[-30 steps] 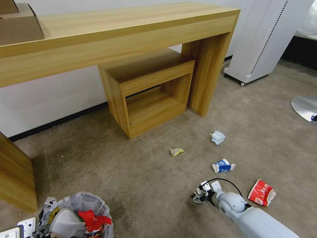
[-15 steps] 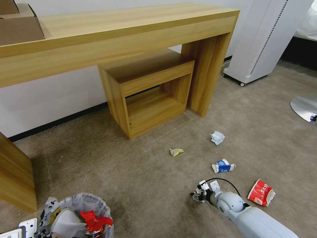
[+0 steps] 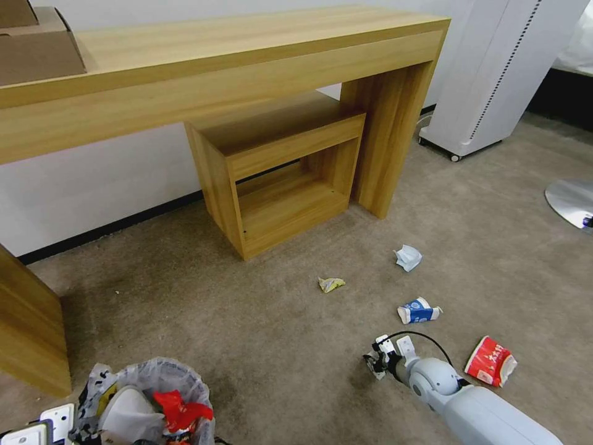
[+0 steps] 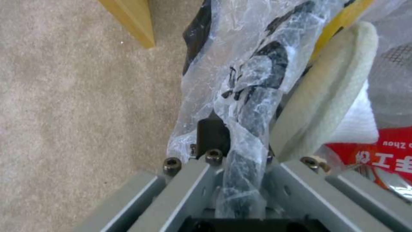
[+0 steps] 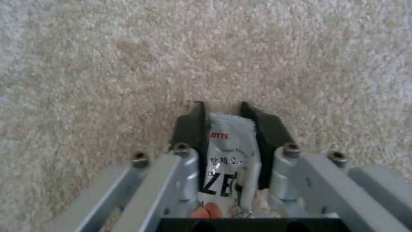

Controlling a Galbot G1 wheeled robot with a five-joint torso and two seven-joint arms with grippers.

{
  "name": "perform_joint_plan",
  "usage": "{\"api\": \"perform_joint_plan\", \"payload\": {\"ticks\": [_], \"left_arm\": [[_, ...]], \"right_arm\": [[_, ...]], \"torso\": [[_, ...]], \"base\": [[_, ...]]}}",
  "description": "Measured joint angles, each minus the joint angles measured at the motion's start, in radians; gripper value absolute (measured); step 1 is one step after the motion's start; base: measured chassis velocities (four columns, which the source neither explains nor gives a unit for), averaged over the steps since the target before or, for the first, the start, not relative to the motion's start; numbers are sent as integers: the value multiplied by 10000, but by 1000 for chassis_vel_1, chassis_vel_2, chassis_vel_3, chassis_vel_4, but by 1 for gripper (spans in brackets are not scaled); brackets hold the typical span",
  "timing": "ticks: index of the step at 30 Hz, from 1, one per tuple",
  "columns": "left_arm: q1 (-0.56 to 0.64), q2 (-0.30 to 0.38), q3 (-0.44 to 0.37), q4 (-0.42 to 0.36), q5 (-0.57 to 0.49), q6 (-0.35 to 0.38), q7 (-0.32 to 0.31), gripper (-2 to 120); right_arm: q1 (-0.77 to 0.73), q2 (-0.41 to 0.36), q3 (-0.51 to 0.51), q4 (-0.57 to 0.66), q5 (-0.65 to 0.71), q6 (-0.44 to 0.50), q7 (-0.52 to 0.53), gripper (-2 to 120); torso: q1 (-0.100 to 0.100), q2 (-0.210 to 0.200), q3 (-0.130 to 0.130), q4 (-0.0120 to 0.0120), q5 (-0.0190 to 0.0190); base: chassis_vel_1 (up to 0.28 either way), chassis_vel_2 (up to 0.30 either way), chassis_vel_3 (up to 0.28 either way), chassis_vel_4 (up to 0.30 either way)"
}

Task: Pick up the trash bin and place the garbage on the floor into it.

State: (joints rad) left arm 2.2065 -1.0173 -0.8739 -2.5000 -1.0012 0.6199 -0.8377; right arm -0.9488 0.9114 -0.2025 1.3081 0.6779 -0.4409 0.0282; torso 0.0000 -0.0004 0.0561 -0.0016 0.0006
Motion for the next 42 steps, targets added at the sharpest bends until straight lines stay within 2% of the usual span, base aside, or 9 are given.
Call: {"api": "perform_joint_plan", "payload": {"ticks": [5, 15, 18, 23, 25, 26, 29, 35, 42], "left_arm": [[70, 174, -241, 0, -148, -13, 13, 0], [95, 217, -349, 0, -158, -68, 90, 0], [101, 272, -463, 0, -297, -87, 97, 0], [-95, 791, -1096, 0, -1428, -102, 17, 0], [-146, 1116, -1483, 0, -2036, -131, -122, 0], [-146, 1116, -1483, 0, -2036, -131, -122, 0], [-244, 1630, -1971, 0, -2826, -141, -274, 0], [-344, 1895, -1998, -1, -3185, -158, -312, 0], [-796, 2283, -2110, -2, -3731, -511, -37, 0]], "right_arm": [[23, -95, 75, 186, 331, -109, 145, 0], [288, -269, 651, 974, 1380, -37, 169, 0], [434, -323, 927, 1262, 1714, 661, -466, 0], [1305, -336, 1077, 1720, 2279, 4514, -4390, 0], [2052, -383, 835, 2421, 3343, 5453, -6090, 0], [2052, -383, 835, 2421, 3343, 5453, -6090, 0], [3029, -440, 155, 3426, 4702, 5745, -7662, 0], [4148, -201, -1456, 4248, 5459, 5488, -7978, 0], [6203, 1348, -4684, 3052, 5603, 5393, -7936, 0]], "torso": [[0, -2, 2, -6, -6], [1, -1, 0, -6, -9], [1, -1, 0, -7, -9], [1, -2, 1, -7, -8], [1, -2, 0, -4, -12], [1, -2, 0, -4, -12], [1, -2, -2, -3, -13], [1, -2, -1, -7, -13], [1, -2, -1, -10, -14]], "base": [[0, 0, 0, 0], [0, 0, 0, 0], [0, 0, 0, 0], [0, 0, 0, 0], [0, 0, 0, 0], [0, 0, 0, 0], [0, 0, 0, 0], [0, 0, 0, 0], [0, 0, 0, 0]]}}
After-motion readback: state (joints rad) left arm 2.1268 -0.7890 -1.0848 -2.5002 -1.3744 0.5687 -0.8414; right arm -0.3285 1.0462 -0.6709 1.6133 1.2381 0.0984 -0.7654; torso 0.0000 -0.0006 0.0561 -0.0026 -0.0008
